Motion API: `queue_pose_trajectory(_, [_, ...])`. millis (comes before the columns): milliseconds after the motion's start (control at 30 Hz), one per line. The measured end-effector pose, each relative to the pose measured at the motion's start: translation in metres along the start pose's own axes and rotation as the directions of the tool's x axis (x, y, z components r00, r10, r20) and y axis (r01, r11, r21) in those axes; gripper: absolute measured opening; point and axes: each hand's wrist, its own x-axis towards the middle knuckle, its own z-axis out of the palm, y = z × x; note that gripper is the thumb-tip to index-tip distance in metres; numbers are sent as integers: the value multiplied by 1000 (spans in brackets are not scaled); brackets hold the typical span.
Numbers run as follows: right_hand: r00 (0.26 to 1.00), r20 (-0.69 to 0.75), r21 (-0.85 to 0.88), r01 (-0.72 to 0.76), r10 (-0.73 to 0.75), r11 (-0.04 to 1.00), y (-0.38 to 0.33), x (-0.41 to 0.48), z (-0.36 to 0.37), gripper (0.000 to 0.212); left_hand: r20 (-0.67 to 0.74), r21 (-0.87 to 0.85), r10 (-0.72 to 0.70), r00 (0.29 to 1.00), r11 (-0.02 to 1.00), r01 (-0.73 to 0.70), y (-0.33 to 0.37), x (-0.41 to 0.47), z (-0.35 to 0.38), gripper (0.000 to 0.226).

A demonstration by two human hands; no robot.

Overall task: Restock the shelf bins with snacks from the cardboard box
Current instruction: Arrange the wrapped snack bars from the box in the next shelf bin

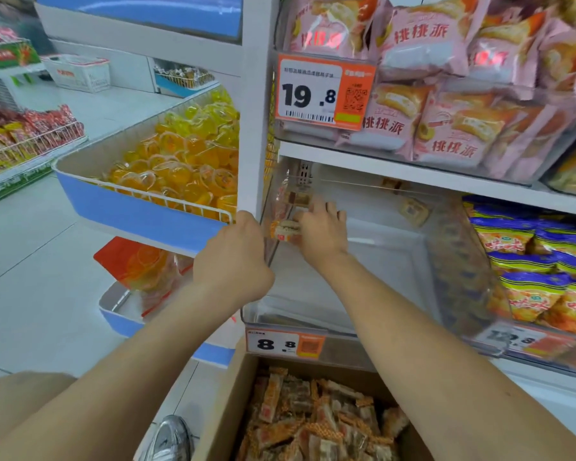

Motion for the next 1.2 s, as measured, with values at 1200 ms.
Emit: queue_pose_trajectory(1200, [991,-23,420,126,-128,899,55,-123,-103,22,-391,19,479,786,858,-513,15,-32,-1,8])
